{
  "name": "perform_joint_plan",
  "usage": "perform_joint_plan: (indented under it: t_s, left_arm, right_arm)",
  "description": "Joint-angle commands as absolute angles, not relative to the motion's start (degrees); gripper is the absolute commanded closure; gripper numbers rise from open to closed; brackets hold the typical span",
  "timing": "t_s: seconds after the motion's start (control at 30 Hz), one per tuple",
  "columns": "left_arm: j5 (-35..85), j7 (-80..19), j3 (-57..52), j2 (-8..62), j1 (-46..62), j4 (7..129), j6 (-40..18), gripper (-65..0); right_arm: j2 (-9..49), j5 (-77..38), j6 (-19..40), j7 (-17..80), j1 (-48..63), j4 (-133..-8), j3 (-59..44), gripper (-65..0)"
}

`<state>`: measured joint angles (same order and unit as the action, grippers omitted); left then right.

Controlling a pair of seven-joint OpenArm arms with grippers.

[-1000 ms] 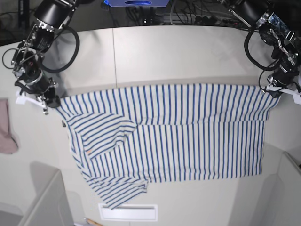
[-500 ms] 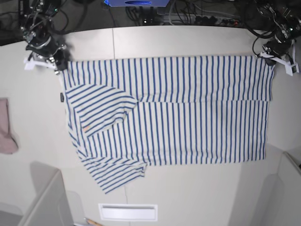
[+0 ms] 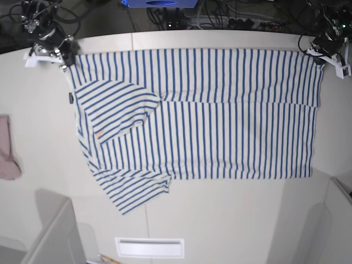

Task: Fold the T-shirt properly
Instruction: 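Drag the shirt by its shoulder edge toward the robot with both grippers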

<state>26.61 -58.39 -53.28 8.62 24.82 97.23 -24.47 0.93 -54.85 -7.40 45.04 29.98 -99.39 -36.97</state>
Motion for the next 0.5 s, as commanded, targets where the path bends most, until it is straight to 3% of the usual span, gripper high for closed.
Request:
perform_joint_plan:
  t_s: [0.0, 0.47]
  left_arm:
    - [26.59, -57.63, -53.58, 9.45, 25.36, 97.89, -24.4, 0.0]
    - [26.68, -57.63, -54.02, 9.27, 29.67, 97.89, -24.4, 0.0]
  right_arm:
    - [1.54, -54.81, -6.81, 44.09, 30.81, -100.26, -37.67, 0.0]
    - [1.63, -54.81, -6.37, 44.35, 34.51, -100.35, -37.14, 0.0]
